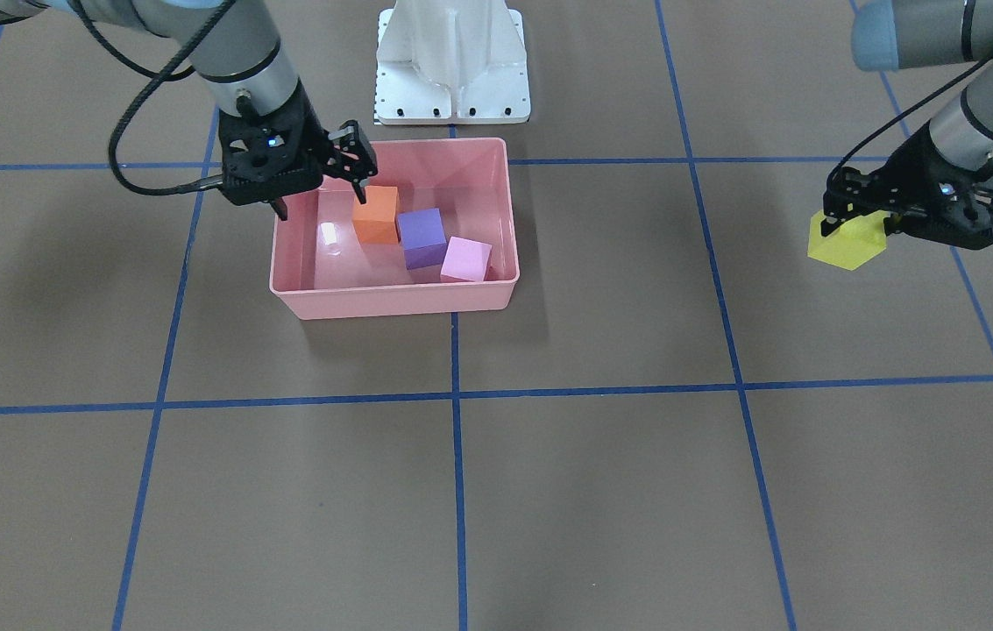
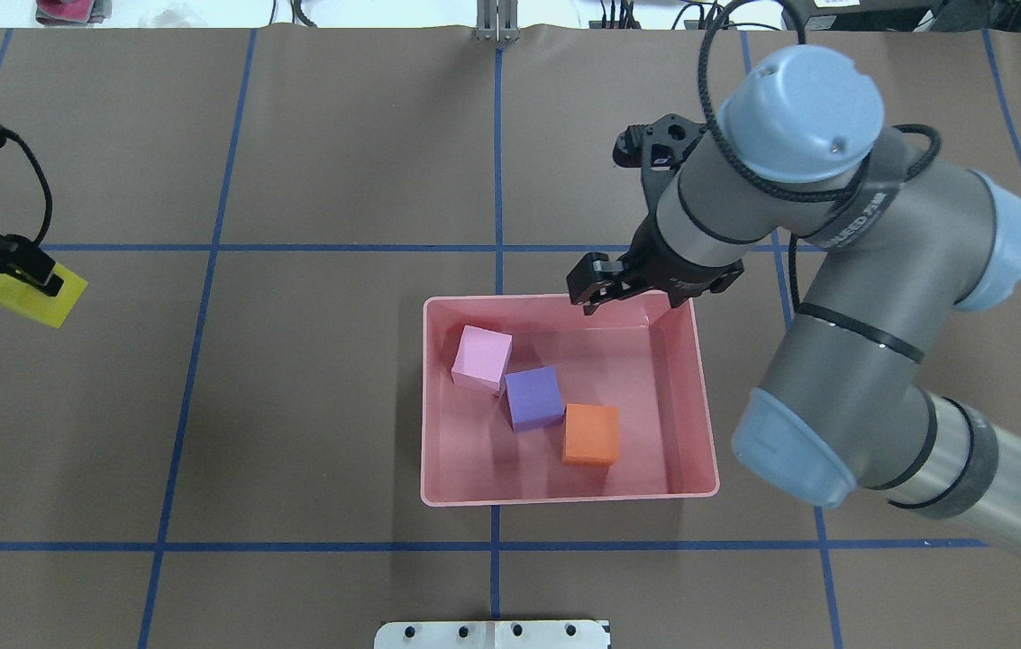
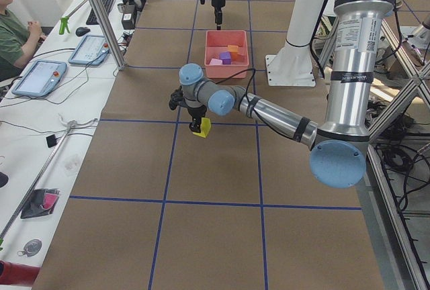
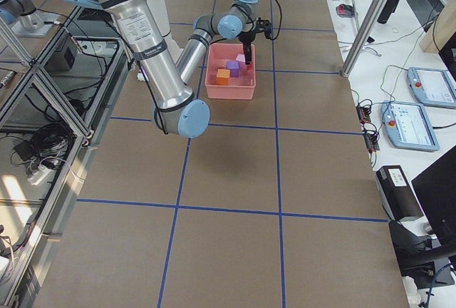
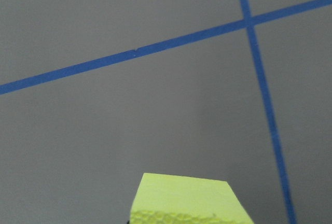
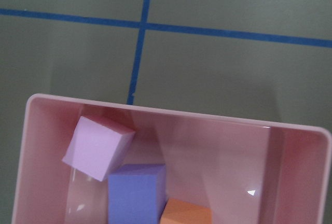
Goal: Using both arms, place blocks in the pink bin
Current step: 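Carry the yellow cube into the bin and release it with the left gripper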
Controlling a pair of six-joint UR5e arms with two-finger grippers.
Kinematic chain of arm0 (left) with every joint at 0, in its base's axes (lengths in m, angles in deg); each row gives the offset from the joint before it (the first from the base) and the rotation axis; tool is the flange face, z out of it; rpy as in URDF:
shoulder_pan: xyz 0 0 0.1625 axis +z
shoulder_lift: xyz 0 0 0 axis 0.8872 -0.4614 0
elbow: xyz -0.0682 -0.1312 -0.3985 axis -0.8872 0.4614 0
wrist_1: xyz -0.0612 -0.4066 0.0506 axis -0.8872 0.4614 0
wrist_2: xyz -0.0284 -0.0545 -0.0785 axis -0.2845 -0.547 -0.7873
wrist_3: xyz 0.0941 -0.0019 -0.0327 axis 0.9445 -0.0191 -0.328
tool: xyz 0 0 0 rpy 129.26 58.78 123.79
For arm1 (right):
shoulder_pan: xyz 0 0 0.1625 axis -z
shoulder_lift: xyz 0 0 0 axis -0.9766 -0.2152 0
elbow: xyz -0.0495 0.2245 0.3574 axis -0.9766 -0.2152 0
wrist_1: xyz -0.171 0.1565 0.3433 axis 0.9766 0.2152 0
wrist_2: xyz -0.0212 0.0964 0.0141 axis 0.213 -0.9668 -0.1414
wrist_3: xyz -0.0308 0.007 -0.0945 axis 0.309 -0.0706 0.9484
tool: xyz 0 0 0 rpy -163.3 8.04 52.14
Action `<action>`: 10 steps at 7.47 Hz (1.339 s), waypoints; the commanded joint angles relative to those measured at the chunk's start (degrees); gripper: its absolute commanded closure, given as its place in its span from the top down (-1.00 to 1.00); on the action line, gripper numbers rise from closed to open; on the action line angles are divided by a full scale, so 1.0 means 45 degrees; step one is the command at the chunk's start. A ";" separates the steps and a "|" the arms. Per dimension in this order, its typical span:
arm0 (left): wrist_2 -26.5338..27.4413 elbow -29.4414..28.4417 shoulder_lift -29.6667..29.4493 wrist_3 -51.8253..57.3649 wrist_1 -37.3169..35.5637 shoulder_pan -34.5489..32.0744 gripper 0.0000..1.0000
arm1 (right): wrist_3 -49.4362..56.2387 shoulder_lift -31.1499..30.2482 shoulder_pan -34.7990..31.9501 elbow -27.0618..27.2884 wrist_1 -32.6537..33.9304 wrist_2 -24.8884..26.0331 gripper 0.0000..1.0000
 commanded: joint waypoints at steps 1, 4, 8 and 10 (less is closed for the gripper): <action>-0.0473 0.0632 -0.2828 -0.4548 -0.1577 0.0724 -1.00 | 0.3891 -0.1699 -0.1878 0.0049 0.0007 -0.0316 0.99; 0.2249 -0.0454 -0.7492 -1.1392 -0.1596 0.5561 -1.00 | 0.6810 -0.3867 -0.4204 -0.0009 -0.0109 -0.1915 0.99; 0.4110 -0.3270 -0.9052 -1.2347 -0.0876 0.7661 -1.00 | 0.9903 -0.5649 -0.6786 -0.0946 -0.0110 -0.3889 0.99; 0.4642 -0.3567 -0.8877 -1.2327 -0.0854 0.8016 -0.43 | 0.9769 -0.6175 -0.7119 -0.0947 -0.0129 -0.3814 0.99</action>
